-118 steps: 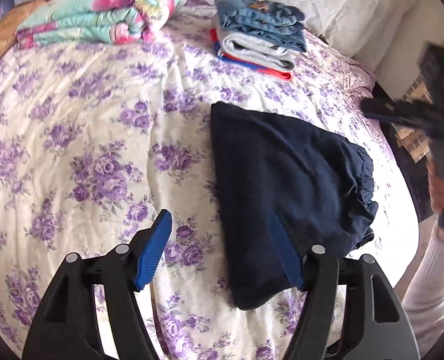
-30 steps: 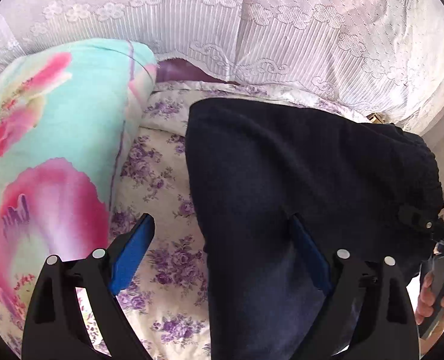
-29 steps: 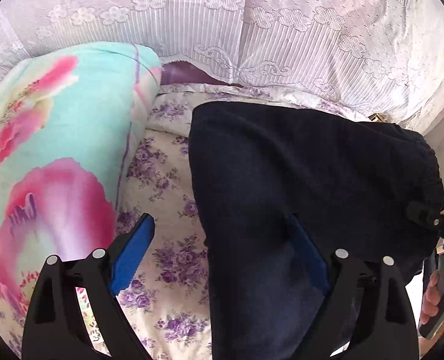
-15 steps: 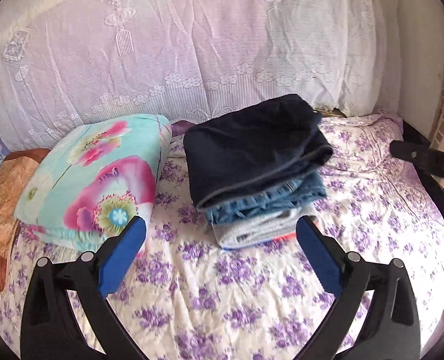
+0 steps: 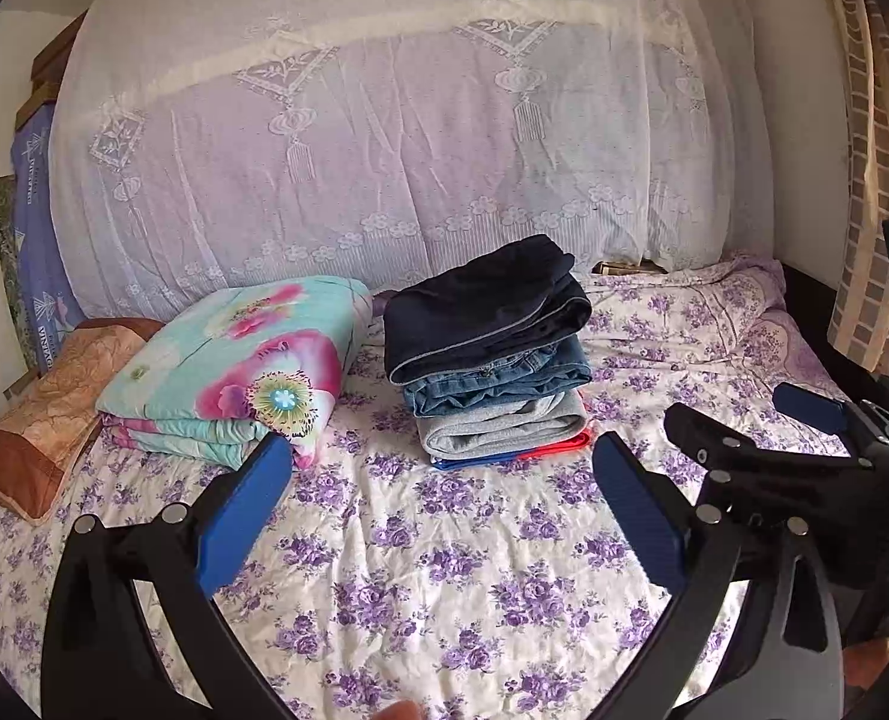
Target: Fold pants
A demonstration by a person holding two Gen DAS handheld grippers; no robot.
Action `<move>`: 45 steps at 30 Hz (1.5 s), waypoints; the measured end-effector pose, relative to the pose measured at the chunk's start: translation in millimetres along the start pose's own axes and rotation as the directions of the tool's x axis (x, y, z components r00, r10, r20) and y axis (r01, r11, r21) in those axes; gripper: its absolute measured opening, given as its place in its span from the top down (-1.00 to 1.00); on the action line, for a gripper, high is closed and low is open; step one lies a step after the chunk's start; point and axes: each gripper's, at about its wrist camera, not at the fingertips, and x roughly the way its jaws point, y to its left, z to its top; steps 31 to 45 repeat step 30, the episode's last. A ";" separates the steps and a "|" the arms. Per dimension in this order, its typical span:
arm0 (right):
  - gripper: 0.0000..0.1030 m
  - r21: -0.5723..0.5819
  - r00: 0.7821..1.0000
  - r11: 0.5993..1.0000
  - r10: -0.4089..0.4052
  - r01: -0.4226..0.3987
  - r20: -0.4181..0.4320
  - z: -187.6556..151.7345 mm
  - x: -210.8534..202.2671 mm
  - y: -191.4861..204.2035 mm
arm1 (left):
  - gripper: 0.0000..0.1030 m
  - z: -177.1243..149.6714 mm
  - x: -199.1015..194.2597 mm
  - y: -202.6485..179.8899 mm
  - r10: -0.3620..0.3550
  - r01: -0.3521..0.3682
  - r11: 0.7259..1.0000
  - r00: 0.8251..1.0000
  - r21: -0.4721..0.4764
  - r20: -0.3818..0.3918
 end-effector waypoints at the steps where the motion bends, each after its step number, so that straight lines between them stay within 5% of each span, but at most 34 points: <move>1: -0.93 -0.007 1.000 1.000 -0.017 0.017 0.003 -1.1 1.0 1.9 | -0.90 -0.6 2.9 -0.1 -0.003 0.003 1.000 1.000 0.000 -0.007; 15: -0.93 -0.040 0.998 0.998 -0.055 0.054 -0.032 -7.2 19.4 2.2 | -0.90 -6.7 25.7 -3.9 0.012 -0.012 1.000 0.998 0.004 -0.068; 45: -0.93 -0.045 0.998 0.997 -0.060 0.058 -0.031 -7.2 17.5 3.5 | -0.90 -6.6 25.8 6.1 0.017 -0.019 0.999 0.997 -0.033 -0.070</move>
